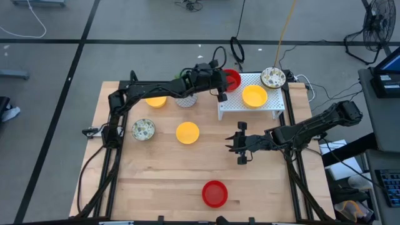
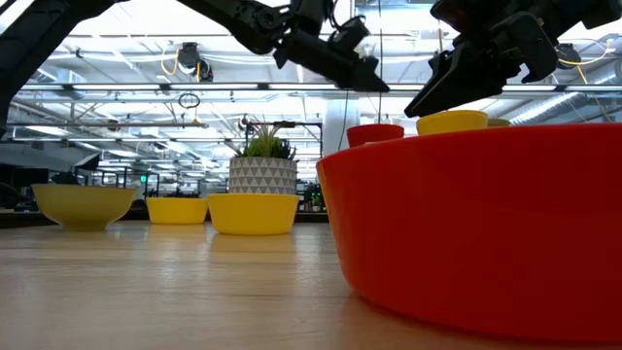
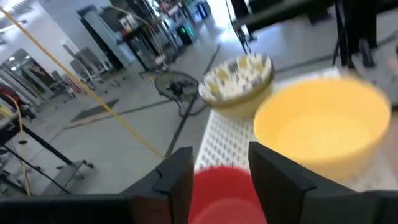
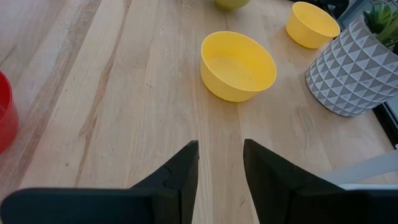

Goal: Pick & Place Mini bowls
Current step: Stack the yellow bowl on top of the other yellow bowls on the shelf

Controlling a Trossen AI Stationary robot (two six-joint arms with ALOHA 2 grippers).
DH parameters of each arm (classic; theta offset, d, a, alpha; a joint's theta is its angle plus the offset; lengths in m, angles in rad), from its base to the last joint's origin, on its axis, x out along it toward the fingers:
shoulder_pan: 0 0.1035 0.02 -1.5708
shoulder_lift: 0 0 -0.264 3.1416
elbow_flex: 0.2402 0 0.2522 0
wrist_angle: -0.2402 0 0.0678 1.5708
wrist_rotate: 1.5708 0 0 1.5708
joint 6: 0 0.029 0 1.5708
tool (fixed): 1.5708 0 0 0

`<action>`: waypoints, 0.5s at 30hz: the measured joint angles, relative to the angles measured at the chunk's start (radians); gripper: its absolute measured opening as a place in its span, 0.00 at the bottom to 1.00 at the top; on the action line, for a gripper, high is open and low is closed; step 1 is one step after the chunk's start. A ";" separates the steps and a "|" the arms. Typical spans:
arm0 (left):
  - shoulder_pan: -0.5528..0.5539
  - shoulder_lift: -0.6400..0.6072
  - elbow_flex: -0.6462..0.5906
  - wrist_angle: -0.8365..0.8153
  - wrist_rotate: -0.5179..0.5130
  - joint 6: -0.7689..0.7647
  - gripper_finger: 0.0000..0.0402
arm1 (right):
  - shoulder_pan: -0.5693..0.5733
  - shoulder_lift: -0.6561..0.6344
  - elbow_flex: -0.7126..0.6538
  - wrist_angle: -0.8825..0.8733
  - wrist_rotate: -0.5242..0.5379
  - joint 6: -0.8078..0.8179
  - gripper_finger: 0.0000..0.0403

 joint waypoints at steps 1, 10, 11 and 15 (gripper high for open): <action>-0.006 -0.004 0.000 0.008 0.000 -0.010 0.39 | 0.000 0.000 0.000 0.000 0.000 0.000 0.28; -0.114 -0.116 0.001 -0.473 0.011 -0.314 0.33 | 0.001 0.000 0.000 0.004 0.000 0.000 0.28; -0.131 -0.128 0.001 -0.565 0.022 -0.345 0.33 | 0.001 0.000 0.000 0.004 0.000 0.000 0.28; -0.207 -0.167 0.001 -0.935 0.100 -0.463 0.30 | 0.001 0.000 0.000 0.011 0.000 0.000 0.28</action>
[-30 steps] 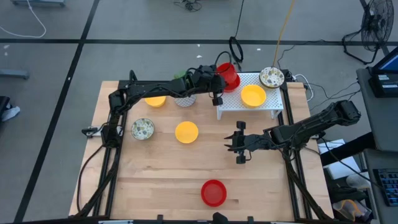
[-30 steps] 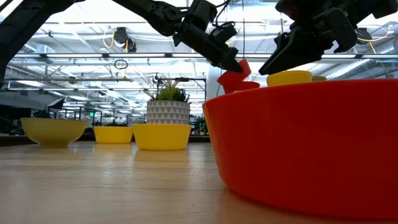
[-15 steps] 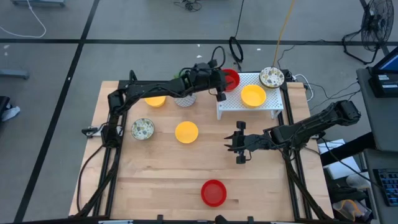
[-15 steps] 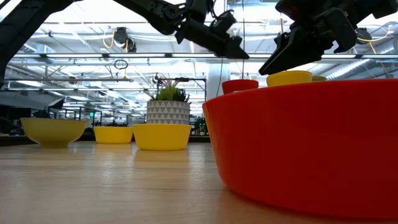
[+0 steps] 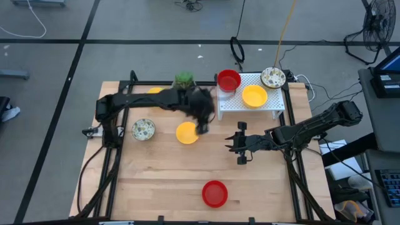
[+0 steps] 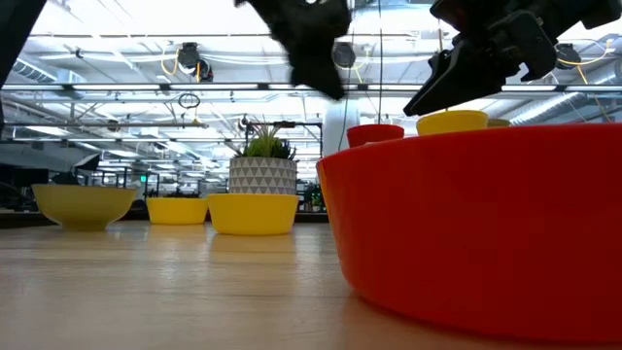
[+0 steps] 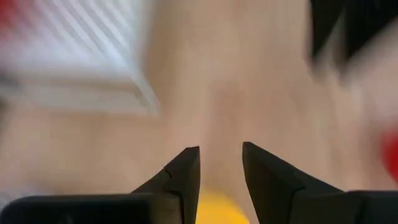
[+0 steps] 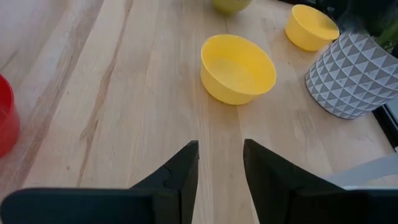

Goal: Pick & Place Mini bowls
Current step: Stack the yellow bowl on top of the other yellow bowls on the shelf

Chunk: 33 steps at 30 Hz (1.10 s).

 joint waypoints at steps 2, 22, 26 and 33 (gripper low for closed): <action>-0.044 -0.006 0.000 -0.169 0.026 -0.052 0.29 | 0.000 0.000 0.000 0.007 0.000 0.000 0.28; -0.363 -0.007 -0.287 -0.141 -0.162 -0.029 0.29 | 0.000 0.000 0.000 0.131 0.000 -0.027 0.28; -0.356 -0.008 -0.332 -0.159 -0.202 -0.123 0.29 | 0.001 0.001 0.000 0.163 -0.011 -0.037 0.28; -0.356 -0.007 -0.423 -0.176 -0.255 -0.150 0.29 | 0.002 0.029 0.000 0.209 -0.130 -0.059 0.28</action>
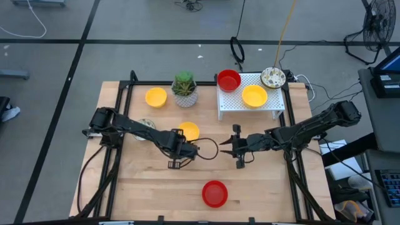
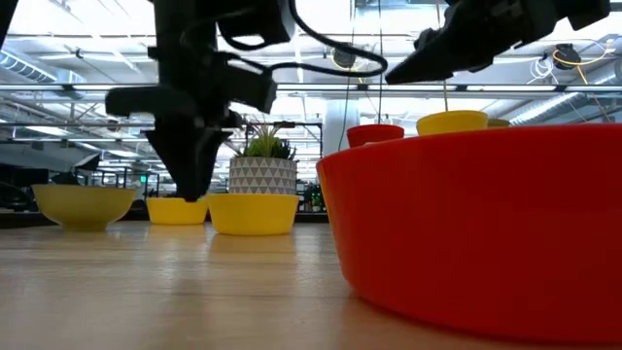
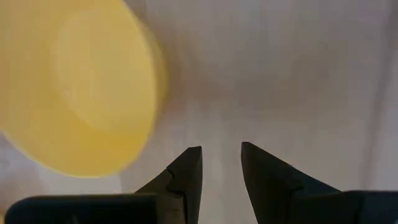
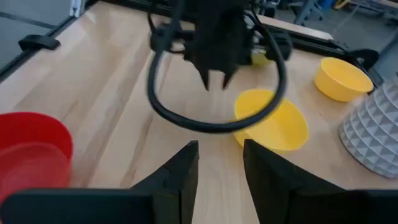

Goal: Pick & Place Mini bowls
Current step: Stack the yellow bowl on top of the other yellow bowls on the shelf

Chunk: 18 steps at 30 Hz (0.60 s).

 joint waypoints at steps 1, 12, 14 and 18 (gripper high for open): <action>0.004 0.000 -0.011 0.017 -0.018 0.006 0.29 | 0.000 0.003 0.000 0.006 -0.001 -0.004 0.28; 0.031 0.000 -0.050 0.168 -0.039 0.129 0.29 | 0.000 0.002 0.000 0.028 -0.002 -0.005 0.28; 0.032 0.000 -0.050 0.169 -0.039 0.140 0.29 | 0.000 0.002 0.000 0.030 -0.002 -0.003 0.28; 0.022 0.000 -0.050 0.180 -0.027 0.205 0.29 | 0.000 0.002 0.000 0.030 -0.002 -0.001 0.28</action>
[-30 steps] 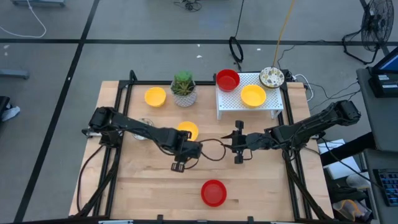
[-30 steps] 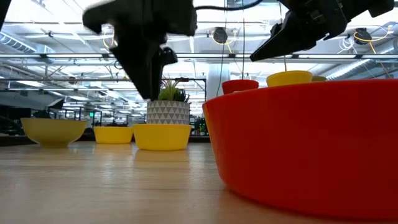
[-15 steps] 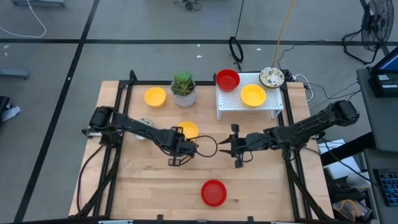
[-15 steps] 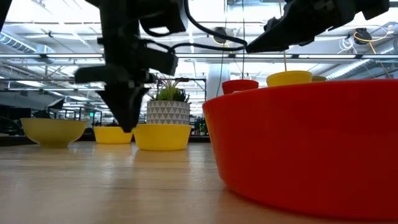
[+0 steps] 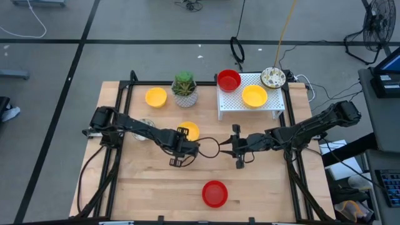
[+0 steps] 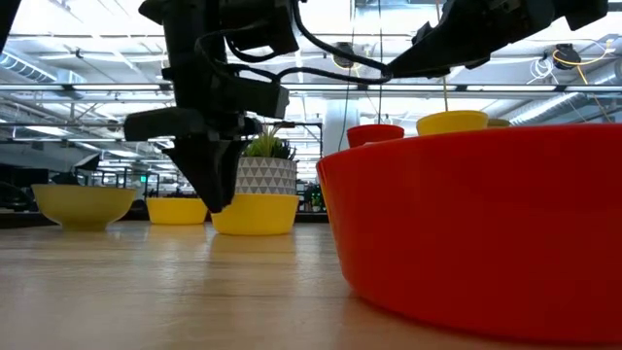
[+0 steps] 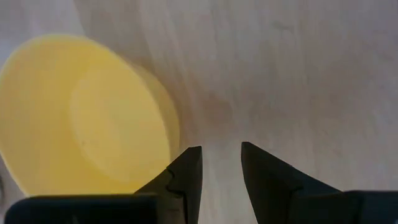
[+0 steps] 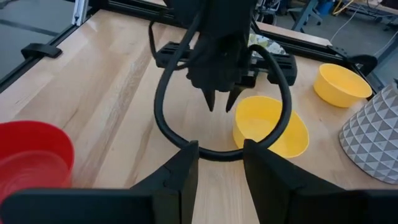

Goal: Pick & Place Mini bowls
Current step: Stack the yellow bowl on top of the other yellow bowls on the shelf

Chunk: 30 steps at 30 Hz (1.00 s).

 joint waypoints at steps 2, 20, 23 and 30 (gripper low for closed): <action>-0.008 0.000 0.000 0.027 -0.023 0.036 0.29 | 0.000 0.000 0.000 0.000 0.000 -0.002 0.28; 0.061 0.000 0.000 0.081 -0.095 0.029 0.29 | -0.001 0.000 0.000 -0.001 0.002 -0.004 0.28; 0.089 0.000 0.000 0.083 0.010 0.002 0.29 | -0.001 0.000 0.000 -0.002 0.002 -0.004 0.28; 0.121 0.020 0.002 0.109 0.052 -0.003 0.27 | -0.001 0.000 0.000 -0.002 0.001 -0.001 0.28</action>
